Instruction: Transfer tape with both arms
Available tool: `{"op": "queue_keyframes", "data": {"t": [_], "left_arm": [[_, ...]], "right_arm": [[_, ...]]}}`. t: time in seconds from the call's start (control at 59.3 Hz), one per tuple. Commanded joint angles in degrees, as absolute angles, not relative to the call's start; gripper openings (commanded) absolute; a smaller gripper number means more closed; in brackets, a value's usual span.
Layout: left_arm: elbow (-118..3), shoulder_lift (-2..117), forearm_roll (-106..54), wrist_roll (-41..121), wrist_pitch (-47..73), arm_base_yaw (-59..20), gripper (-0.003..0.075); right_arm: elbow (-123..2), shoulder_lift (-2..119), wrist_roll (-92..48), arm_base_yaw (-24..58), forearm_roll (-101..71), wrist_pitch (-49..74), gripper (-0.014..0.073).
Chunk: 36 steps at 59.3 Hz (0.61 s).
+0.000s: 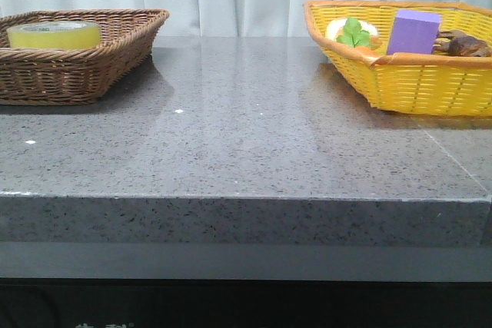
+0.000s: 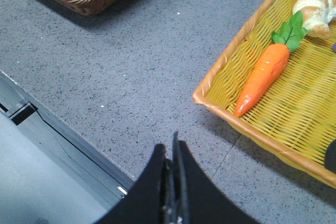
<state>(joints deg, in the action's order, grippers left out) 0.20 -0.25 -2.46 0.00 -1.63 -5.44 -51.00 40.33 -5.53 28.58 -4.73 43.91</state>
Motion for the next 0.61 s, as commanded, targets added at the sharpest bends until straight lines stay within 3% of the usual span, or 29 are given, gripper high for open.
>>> {"op": "queue_keyframes", "data": {"t": [0.0, 0.169, 0.59], "left_arm": [[0.65, -1.33, -2.85, -0.57, -6.23, -5.87, -0.002], [0.65, -1.33, -2.85, -0.57, -6.23, -5.87, -0.002], [0.65, -1.26, -2.85, -0.57, -6.12, -5.87, -0.002]], "right_arm": [[-52.28, 40.31, -6.06, 28.32, -4.68, 39.92, -0.0067], [-50.24, 38.48, -6.06, 26.57, -4.45, 38.56, -0.0067], [-25.47, 18.78, -6.06, 5.66, -5.06, 16.26, -0.0067]]}}
